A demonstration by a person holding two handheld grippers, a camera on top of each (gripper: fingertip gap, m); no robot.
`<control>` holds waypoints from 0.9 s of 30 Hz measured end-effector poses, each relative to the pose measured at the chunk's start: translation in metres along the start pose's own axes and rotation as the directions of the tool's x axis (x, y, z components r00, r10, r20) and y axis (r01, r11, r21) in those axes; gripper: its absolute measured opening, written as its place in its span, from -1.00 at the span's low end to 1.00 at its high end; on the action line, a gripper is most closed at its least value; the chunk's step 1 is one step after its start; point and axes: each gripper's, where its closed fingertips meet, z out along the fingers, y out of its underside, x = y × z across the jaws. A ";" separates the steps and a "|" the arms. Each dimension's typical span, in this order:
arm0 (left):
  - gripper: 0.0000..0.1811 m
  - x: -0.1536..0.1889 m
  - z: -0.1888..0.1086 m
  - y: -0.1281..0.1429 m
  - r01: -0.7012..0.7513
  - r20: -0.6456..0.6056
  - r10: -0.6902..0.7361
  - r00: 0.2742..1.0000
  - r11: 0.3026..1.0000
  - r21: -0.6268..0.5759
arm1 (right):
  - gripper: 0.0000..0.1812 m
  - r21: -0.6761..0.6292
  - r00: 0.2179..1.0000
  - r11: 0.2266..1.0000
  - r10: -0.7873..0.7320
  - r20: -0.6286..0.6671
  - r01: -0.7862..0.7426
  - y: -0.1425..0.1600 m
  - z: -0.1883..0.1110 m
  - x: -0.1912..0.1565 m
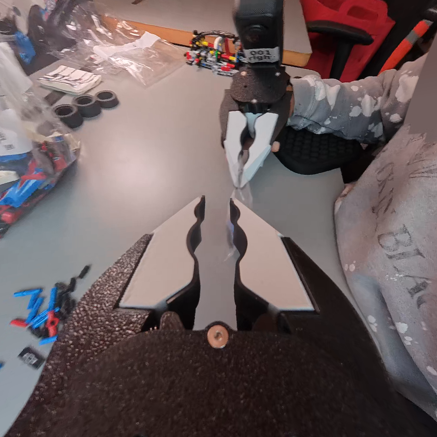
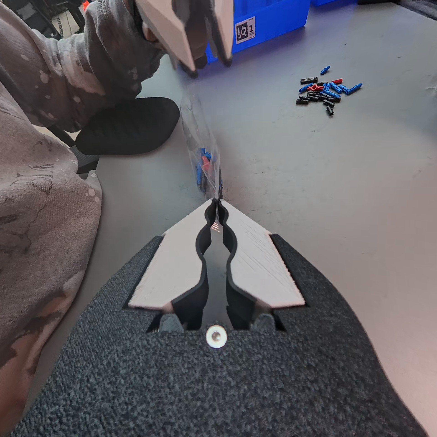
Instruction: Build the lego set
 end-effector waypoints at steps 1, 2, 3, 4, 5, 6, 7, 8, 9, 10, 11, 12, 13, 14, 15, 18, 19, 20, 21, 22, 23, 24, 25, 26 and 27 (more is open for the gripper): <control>-0.77 -0.017 -0.008 0.002 0.021 0.071 -0.021 0.997 1.000 0.011 | -0.99 0.000 1.000 1.000 0.000 0.001 0.000 0.000 0.000 0.000; -0.77 -0.039 -0.019 0.006 0.058 0.156 -0.062 0.986 0.998 0.032 | -0.99 0.000 1.000 1.000 0.000 0.002 0.000 0.000 0.000 0.000; -0.77 -0.067 -0.031 0.014 0.120 0.262 -0.130 0.956 0.991 0.053 | -0.99 0.000 1.000 1.000 -0.001 0.003 0.001 0.000 0.000 0.000; -0.77 -0.097 -0.046 0.029 0.191 0.382 -0.200 0.903 0.980 0.061 | -0.99 -0.001 1.000 1.000 -0.001 0.004 0.001 0.000 0.000 -0.001; -0.76 -0.123 -0.060 0.049 0.256 0.488 -0.249 0.837 0.965 0.054 | -0.99 -0.003 1.000 1.000 -0.002 0.006 0.002 0.000 0.000 -0.001; -0.74 -0.143 -0.072 0.069 0.316 0.565 -0.285 0.774 0.948 0.045 | -0.99 -0.005 1.000 1.000 -0.003 0.008 0.003 0.001 0.001 -0.001; -0.72 -0.156 -0.080 0.089 0.372 0.613 -0.313 0.725 0.928 0.033 | -0.99 -0.007 1.000 1.000 -0.004 0.009 0.004 0.001 0.001 -0.002; -0.71 -0.164 -0.085 0.104 0.413 0.640 -0.330 0.694 0.910 0.021 | -0.99 -0.007 1.000 1.000 -0.005 0.010 0.005 0.001 0.001 -0.002; -0.71 -0.169 -0.086 0.115 0.432 0.655 -0.333 0.678 0.902 0.012 | -0.99 -0.006 1.000 1.000 -0.006 0.009 0.006 0.001 0.001 -0.002; -0.71 -0.172 -0.086 0.122 0.442 0.662 -0.330 0.673 0.897 -0.002 | -0.99 -0.005 1.000 1.000 -0.006 0.009 0.006 0.001 0.001 -0.002; -0.72 -0.173 -0.083 0.128 0.448 0.662 -0.324 0.676 0.894 -0.020 | -0.99 -0.005 1.000 1.000 -0.005 0.009 0.005 0.001 0.001 -0.002; -0.72 -0.175 -0.081 0.133 0.452 0.667 -0.314 0.675 0.891 -0.038 | -0.99 -0.006 1.000 1.000 -0.004 0.010 0.004 0.001 0.001 -0.002; -0.73 -0.175 -0.077 0.136 0.457 0.663 -0.308 0.682 0.888 -0.057 | -0.99 -0.008 1.000 1.000 -0.003 0.011 0.003 0.001 0.001 -0.002; -0.74 -0.175 -0.072 0.138 0.463 0.653 -0.309 0.691 0.884 -0.072 | -0.99 -0.008 1.000 1.000 -0.005 0.011 0.005 0.001 0.001 -0.002; -0.77 -0.176 -0.070 0.141 0.468 0.660 -0.301 0.689 0.879 -0.087 | -0.99 -0.007 1.000 1.000 -0.006 0.011 0.006 0.001 0.001 -0.002; -0.90 -0.177 -0.069 0.142 0.459 0.660 -0.279 0.697 0.881 -0.113 | -0.99 -0.006 1.000 1.000 -0.005 0.013 0.005 0.001 0.000 -0.002; -0.91 -0.177 -0.069 0.142 0.457 0.660 -0.276 0.699 0.882 -0.114 | -0.99 -0.006 1.000 1.000 -0.005 0.014 0.005 0.001 0.000 -0.002; -0.91 -0.177 -0.070 0.142 0.452 0.659 -0.268 0.703 0.884 -0.122 | -0.99 -0.007 1.000 1.000 -0.006 0.015 0.006 0.001 0.001 -0.003; -0.91 -0.176 -0.072 0.143 0.450 0.662 -0.260 0.703 0.884 -0.131 | -0.99 -0.007 1.000 1.000 -0.008 0.015 0.008 0.001 0.000 -0.003; -0.91 -0.176 -0.075 0.143 0.446 0.668 -0.250 0.701 0.885 -0.137 | -0.99 -0.007 1.000 1.000 -0.010 0.015 0.010 0.001 0.000 -0.003; -0.92 -0.175 -0.077 0.138 0.429 0.665 -0.246 0.705 0.895 -0.123 | -0.99 -0.007 1.000 1.000 -0.011 0.014 0.012 0.001 0.000 -0.003; -0.92 -0.172 -0.079 0.130 0.420 0.649 -0.265 0.713 0.903 -0.092 | -0.99 -0.007 1.000 1.000 -0.012 0.014 0.012 0.001 0.000 -0.003; -0.92 -0.166 -0.077 0.118 0.400 0.612 -0.285 0.738 0.915 -0.056 | -0.99 -0.008 1.000 1.000 -0.013 0.014 0.013 0.001 0.000 -0.003; -0.92 -0.154 -0.074 0.097 0.355 0.544 -0.297 0.785 0.935 -0.002 | -0.99 -0.010 1.000 1.000 -0.012 0.014 0.012 0.002 0.001 -0.003; -0.92 -0.136 -0.068 0.072 0.307 0.446 -0.301 0.843 0.950 0.060 | -0.99 -0.010 1.000 1.000 -0.011 0.014 0.011 0.002 0.001 -0.003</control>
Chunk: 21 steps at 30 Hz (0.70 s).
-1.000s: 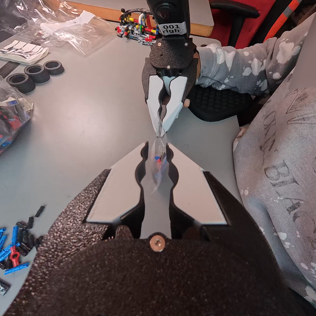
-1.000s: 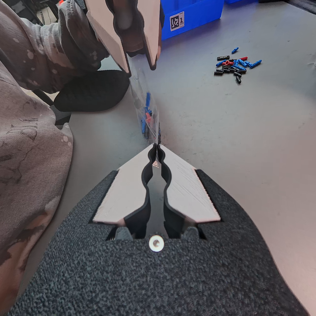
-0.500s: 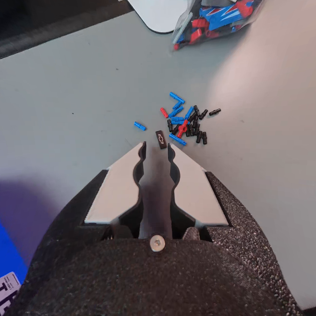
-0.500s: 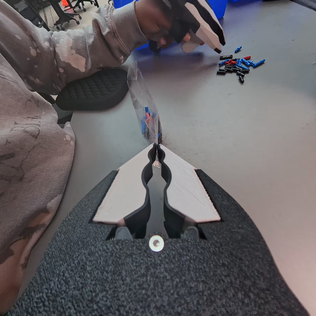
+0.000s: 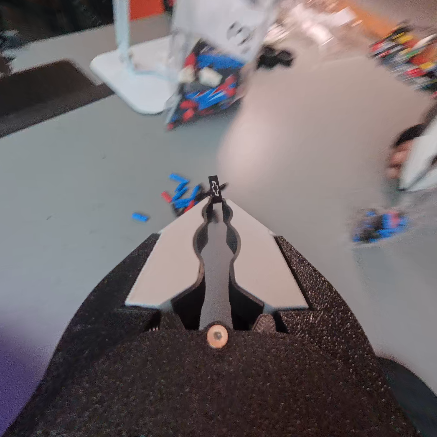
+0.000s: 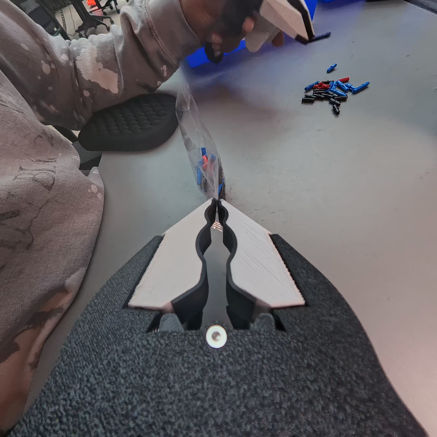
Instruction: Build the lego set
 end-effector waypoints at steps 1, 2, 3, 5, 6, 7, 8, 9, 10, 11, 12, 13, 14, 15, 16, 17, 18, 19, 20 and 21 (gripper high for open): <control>-0.92 0.030 -0.007 -0.017 -0.021 -0.121 0.029 0.992 0.998 0.067 | -0.99 0.000 1.000 1.000 0.001 0.000 -0.001 0.000 0.000 0.000; -0.92 0.061 -0.014 -0.030 -0.060 -0.227 0.086 0.970 0.991 0.119 | -0.99 0.000 1.000 1.000 0.004 -0.001 -0.004 0.000 0.000 0.001; -0.92 0.092 -0.020 -0.036 -0.114 -0.316 0.157 0.936 0.982 0.150 | -0.99 0.000 1.000 1.000 0.007 -0.002 -0.007 0.000 0.000 0.001; -0.92 0.136 -0.021 -0.034 -0.222 -0.402 0.263 0.877 0.964 0.145 | -0.99 0.002 1.000 1.000 0.007 -0.005 -0.007 -0.001 0.000 0.002; -0.92 0.154 -0.020 -0.029 -0.260 -0.444 0.291 0.847 0.957 0.131 | -0.99 0.002 1.000 1.000 0.005 -0.007 -0.005 0.000 0.000 0.002; -0.92 0.168 -0.018 -0.025 -0.280 -0.480 0.304 0.823 0.952 0.122 | -0.99 0.002 1.000 1.000 0.003 -0.009 -0.003 0.000 0.001 0.001; -0.92 0.178 -0.015 -0.021 -0.298 -0.506 0.310 0.805 0.949 0.107 | -0.99 0.002 1.000 1.000 0.001 -0.010 -0.001 -0.001 0.001 0.001; -0.92 0.185 -0.013 -0.016 -0.322 -0.518 0.321 0.793 0.942 0.092 | -0.99 0.002 1.000 1.000 0.001 -0.011 -0.001 -0.001 0.001 0.001; -0.92 0.189 -0.010 -0.011 -0.347 -0.522 0.334 0.785 0.935 0.076 | -0.99 0.003 1.000 1.000 0.001 -0.012 -0.001 -0.001 0.001 0.002; -0.92 0.192 -0.008 -0.007 -0.366 -0.529 0.341 0.777 0.929 0.060 | -0.99 0.005 1.000 1.000 0.001 -0.012 -0.001 -0.001 0.000 0.002; -0.92 0.194 -0.007 -0.006 -0.376 -0.533 0.345 0.773 0.925 0.055 | -0.99 0.007 1.000 1.000 0.000 -0.013 0.000 -0.001 0.000 0.002; -0.92 0.194 -0.006 -0.004 -0.385 -0.528 0.350 0.774 0.922 0.046 | -0.99 0.010 1.000 1.000 -0.001 -0.015 0.001 -0.002 0.000 0.002; -0.92 0.193 -0.004 -0.002 -0.399 -0.518 0.356 0.777 0.916 0.032 | -0.99 0.012 1.000 1.000 -0.001 -0.014 0.001 -0.002 0.000 0.002; -0.91 0.193 -0.004 -0.001 -0.409 -0.515 0.363 0.776 0.912 0.027 | -0.99 0.012 1.000 1.000 0.000 -0.011 0.000 -0.002 0.000 0.002; -0.91 0.196 -0.005 -0.001 -0.410 -0.526 0.363 0.769 0.911 0.030 | -0.99 0.012 1.000 1.000 0.000 -0.010 0.000 -0.002 0.000 0.002; -0.91 0.198 -0.007 -0.002 -0.408 -0.535 0.363 0.763 0.912 0.037 | -0.99 0.012 1.000 1.000 -0.001 -0.010 0.001 -0.002 0.000 0.001; -0.91 0.199 -0.008 -0.003 -0.409 -0.536 0.366 0.761 0.912 0.042 | -0.99 0.013 1.000 1.000 -0.001 -0.010 0.001 -0.002 0.000 0.002; -0.91 0.199 -0.009 -0.004 -0.409 -0.535 0.369 0.760 0.911 0.047 | -0.99 0.013 1.000 1.000 0.000 -0.009 0.000 -0.002 0.000 0.002; -0.89 0.199 -0.010 -0.005 -0.407 -0.535 0.370 0.759 0.912 0.053 | -0.99 0.014 1.000 1.000 0.001 -0.009 -0.001 -0.003 0.000 0.002; -0.87 0.199 -0.011 -0.006 -0.401 -0.536 0.367 0.760 0.914 0.057 | -0.99 0.014 1.000 1.000 0.002 -0.009 -0.002 -0.003 0.000 0.002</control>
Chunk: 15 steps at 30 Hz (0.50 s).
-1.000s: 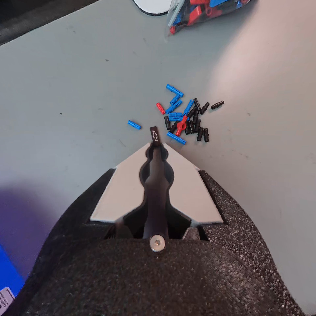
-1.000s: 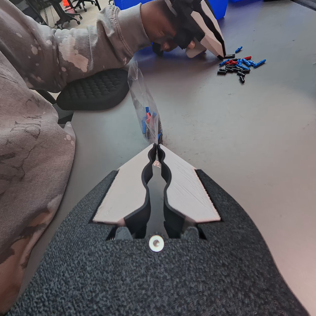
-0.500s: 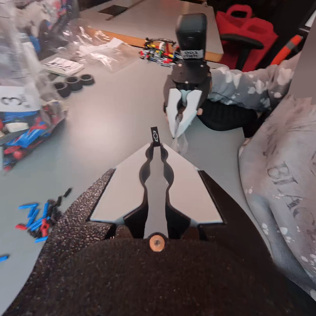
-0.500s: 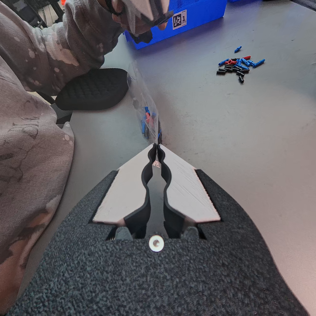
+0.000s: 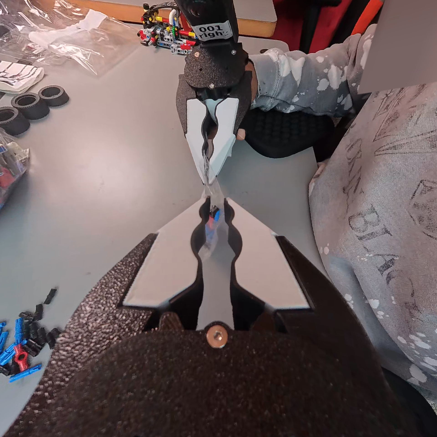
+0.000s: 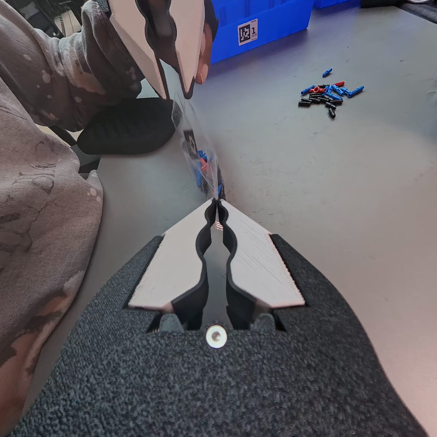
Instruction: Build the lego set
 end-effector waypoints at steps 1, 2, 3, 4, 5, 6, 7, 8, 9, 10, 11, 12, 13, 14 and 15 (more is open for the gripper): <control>-0.86 0.000 -0.002 -0.001 0.004 -0.001 -0.004 1.000 1.000 0.007 | -0.99 -0.001 1.000 1.000 0.000 0.000 0.000 0.000 0.000 0.000; -0.84 -0.001 -0.004 -0.001 0.007 -0.002 -0.007 1.000 1.000 0.016 | -0.99 -0.001 1.000 1.000 -0.001 0.000 0.001 0.000 0.000 0.000; -0.84 -0.002 -0.007 -0.002 0.009 0.001 -0.009 1.000 1.000 0.027 | -0.99 -0.001 1.000 1.000 -0.001 -0.001 0.001 0.000 0.000 0.000; -0.83 -0.008 -0.011 -0.002 0.012 0.025 -0.013 1.000 0.999 0.038 | -0.99 -0.001 1.000 1.000 0.000 -0.001 0.000 0.000 0.000 0.000; -0.83 -0.018 -0.017 -0.002 0.019 0.074 -0.023 0.997 0.998 0.055 | -0.99 0.000 1.000 1.000 0.000 -0.001 0.000 0.000 0.000 0.000; -0.83 -0.035 -0.027 -0.002 0.037 0.145 -0.050 0.988 0.995 0.089 | -0.99 0.001 1.000 1.000 0.000 -0.002 0.000 0.000 0.000 0.000; -0.81 -0.056 -0.039 -0.001 0.067 0.224 -0.096 0.970 0.989 0.134 | -0.99 0.001 1.000 1.000 -0.001 -0.001 0.001 0.000 0.000 0.000; -0.79 -0.084 -0.053 0.005 0.123 0.317 -0.177 0.932 0.975 0.183 | -0.99 0.000 1.000 1.000 -0.001 0.000 0.001 0.000 0.000 0.000; -0.75 -0.113 -0.067 0.018 0.190 0.408 -0.269 0.872 0.956 0.223 | -0.99 -0.001 1.000 1.000 -0.001 0.002 0.001 0.000 0.000 0.000; -0.72 -0.140 -0.081 0.037 0.263 0.491 -0.358 0.794 0.931 0.254 | -0.99 -0.003 1.000 1.000 -0.001 0.005 0.001 0.000 0.001 -0.001; -0.72 -0.162 -0.093 0.059 0.337 0.557 -0.438 0.706 0.899 0.280 | -0.99 -0.004 1.000 1.000 -0.002 0.007 0.002 0.001 0.001 -0.001; -0.72 -0.180 -0.102 0.079 0.396 0.602 -0.495 0.626 0.867 0.301 | -0.99 -0.004 1.000 1.000 -0.003 0.007 0.003 0.001 0.001 -0.001; -0.72 -0.193 -0.110 0.097 0.438 0.636 -0.532 0.560 0.841 0.318 | -0.99 -0.004 1.000 1.000 -0.003 0.007 0.003 0.001 0.001 -0.001; -0.72 -0.205 -0.115 0.115 0.476 0.672 -0.548 0.497 0.820 0.317 | -0.99 -0.004 1.000 1.000 -0.002 0.008 0.002 0.000 0.001 -0.001; -0.72 -0.213 -0.117 0.128 0.510 0.693 -0.556 0.459 0.803 0.307 | -0.99 -0.004 1.000 1.000 -0.001 0.009 0.001 0.001 0.001 -0.001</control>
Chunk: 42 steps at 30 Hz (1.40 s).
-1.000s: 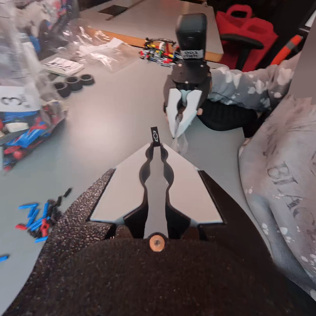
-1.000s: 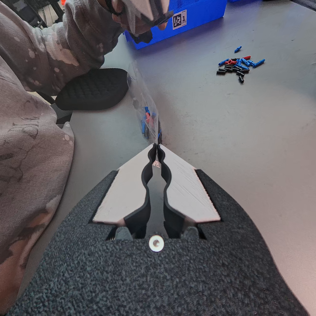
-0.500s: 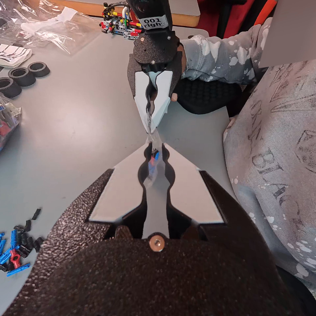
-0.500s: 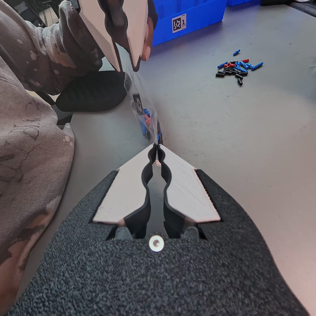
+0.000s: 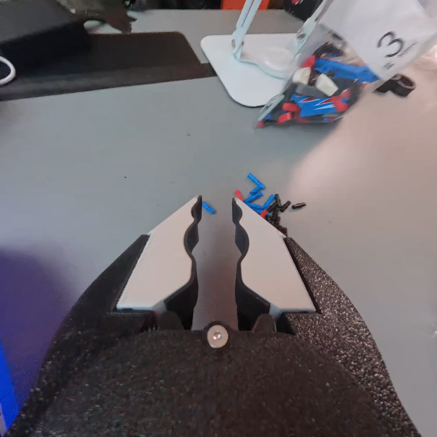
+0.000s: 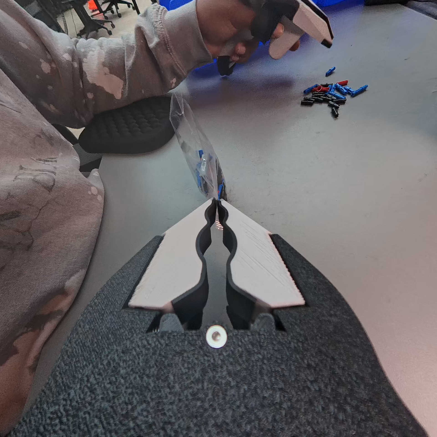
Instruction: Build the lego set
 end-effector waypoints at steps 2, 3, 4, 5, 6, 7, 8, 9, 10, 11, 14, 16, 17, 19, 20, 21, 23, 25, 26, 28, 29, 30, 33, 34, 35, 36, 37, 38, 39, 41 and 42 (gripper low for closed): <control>-0.73 -0.013 0.012 0.008 0.020 0.037 -0.018 0.999 0.998 -0.053 | -0.99 0.000 1.000 1.000 0.001 0.001 -0.001 0.000 0.000 0.000; -0.73 -0.014 0.015 0.011 0.014 0.044 -0.011 0.999 0.997 -0.076 | -0.99 0.002 1.000 1.000 0.001 0.001 -0.001 0.000 0.000 0.000; -0.74 -0.014 0.019 0.013 -0.004 0.051 0.009 0.999 0.995 -0.098 | -0.99 0.004 1.000 1.000 0.002 0.001 -0.002 0.000 0.000 0.000; -0.74 -0.013 0.022 0.016 -0.022 0.056 0.029 0.998 0.992 -0.120 | -0.99 0.006 1.000 1.000 0.003 0.001 -0.003 -0.001 -0.001 0.000; -0.76 -0.012 0.024 0.018 -0.041 0.066 0.051 0.997 0.990 -0.138 | -0.99 0.007 1.000 1.000 0.005 0.002 -0.005 -0.001 -0.001 0.000; -0.80 -0.013 0.027 0.022 -0.065 0.079 0.078 0.994 0.985 -0.160 | -0.99 0.006 1.000 1.000 0.006 0.004 -0.006 -0.001 -0.001 0.000; -0.83 -0.015 0.028 0.025 -0.093 0.093 0.111 0.989 0.979 -0.181 | -0.99 0.006 1.000 1.000 0.006 0.004 -0.006 -0.001 -0.001 0.000; -0.90 -0.016 0.028 0.024 -0.112 0.105 0.131 0.986 0.978 -0.175 | -0.99 0.007 1.000 1.000 0.005 0.005 -0.005 -0.001 -0.001 0.000; -0.93 -0.015 0.028 0.025 -0.121 0.095 0.139 0.986 0.977 -0.177 | -0.99 0.008 1.000 1.000 0.003 0.005 -0.003 -0.001 -0.001 0.000; -0.94 -0.014 0.027 0.025 -0.125 0.089 0.143 0.986 0.976 -0.180 | -0.99 0.008 1.000 1.000 0.002 0.004 -0.002 -0.001 -0.001 0.000; -0.94 -0.009 0.023 0.026 -0.170 0.053 0.182 0.982 0.969 -0.180 | -0.99 0.006 1.000 1.000 0.001 0.002 -0.001 -0.001 -0.002 0.000; -0.94 0.024 0.011 0.012 -0.192 -0.095 0.184 0.978 0.978 -0.085 | -0.99 0.005 1.000 1.000 -0.002 0.000 0.002 0.000 -0.001 0.000; -0.95 0.053 -0.002 0.000 -0.205 -0.214 0.198 0.957 0.979 -0.010 | -0.99 0.004 1.000 1.000 -0.001 -0.001 0.001 0.000 -0.001 0.000; -0.95 0.119 -0.038 -0.015 -0.264 -0.443 0.288 0.849 0.957 0.116 | -0.99 0.002 1.000 1.000 0.004 -0.002 -0.004 0.000 -0.001 0.001; -0.95 0.149 -0.056 -0.013 -0.328 -0.522 0.361 0.773 0.931 0.159 | -0.99 0.001 1.000 1.000 0.007 -0.003 -0.007 0.000 -0.001 0.001; -0.94 0.173 -0.069 -0.006 -0.399 -0.569 0.423 0.705 0.900 0.175 | -0.99 0.002 1.000 1.000 0.007 -0.005 -0.007 0.000 -0.001 0.002; -0.94 0.210 -0.087 0.009 -0.486 -0.641 0.483 0.596 0.853 0.190 | -0.99 0.002 1.000 1.000 0.005 -0.009 -0.005 0.000 0.000 0.002; -0.94 0.237 -0.100 0.019 -0.516 -0.697 0.490 0.524 0.834 0.198 | -0.99 0.002 1.000 1.000 0.002 -0.012 -0.002 0.000 0.000 0.002; -0.94 0.244 -0.102 0.025 -0.544 -0.708 0.500 0.498 0.817 0.194 | -0.99 0.001 1.000 1.000 0.001 -0.012 -0.001 0.000 0.000 0.002; -0.94 0.253 -0.100 0.036 -0.594 -0.708 0.523 0.474 0.784 0.182 | -0.99 0.000 1.000 1.000 -0.001 -0.014 0.001 0.000 0.000 0.002; -0.94 0.256 -0.100 0.040 -0.605 -0.718 0.521 0.462 0.777 0.175 | -0.99 0.000 1.000 1.000 -0.001 -0.015 0.001 0.000 0.000 0.002; -0.94 0.258 -0.098 0.042 -0.610 -0.720 0.519 0.461 0.774 0.168 | -0.99 0.000 1.000 1.000 -0.001 -0.015 0.001 0.000 0.000 0.002; -0.87 0.257 -0.097 0.042 -0.599 -0.726 0.506 0.465 0.784 0.163 | -0.99 0.001 1.000 1.000 -0.003 -0.014 0.003 0.000 0.000 0.001; -0.85 0.254 -0.098 0.039 -0.585 -0.726 0.499 0.474 0.794 0.164 | -0.99 0.001 1.000 1.000 -0.002 -0.014 0.002 0.000 0.000 0.001; -0.83 0.250 -0.098 0.033 -0.564 -0.721 0.490 0.490 0.809 0.166 | -0.99 0.001 1.000 1.000 -0.002 -0.013 0.002 0.000 -0.001 0.001; -0.83 0.243 -0.098 0.027 -0.534 -0.714 0.476 0.513 0.829 0.169 | -0.99 0.002 1.000 1.000 -0.002 -0.012 0.002 0.000 -0.001 0.001; -0.83 0.232 -0.094 0.018 -0.497 -0.689 0.457 0.562 0.853 0.160 | -0.99 0.003 1.000 1.000 -0.001 -0.011 0.001 0.000 -0.001 0.001; -0.83 0.213 -0.085 0.008 -0.458 -0.634 0.437 0.638 0.877 0.144 | -0.99 0.004 1.000 1.000 -0.001 -0.010 0.001 0.000 -0.001 0.001; -0.83 0.186 -0.071 -0.003 -0.413 -0.543 0.410 0.733 0.902 0.123 | -0.99 0.004 1.000 1.000 0.000 -0.009 0.000 0.000 -0.001 0.001; -0.82 0.115 -0.040 -0.014 -0.330 -0.291 0.333 0.897 0.942 0.060 | -0.99 0.003 1.000 1.000 -0.001 -0.006 0.001 0.000 -0.001 0.001; -0.80 0.083 -0.030 -0.011 -0.291 -0.191 0.289 0.938 0.957 0.018 | -0.99 0.003 1.000 1.000 -0.001 -0.005 0.001 0.000 -0.001 0.000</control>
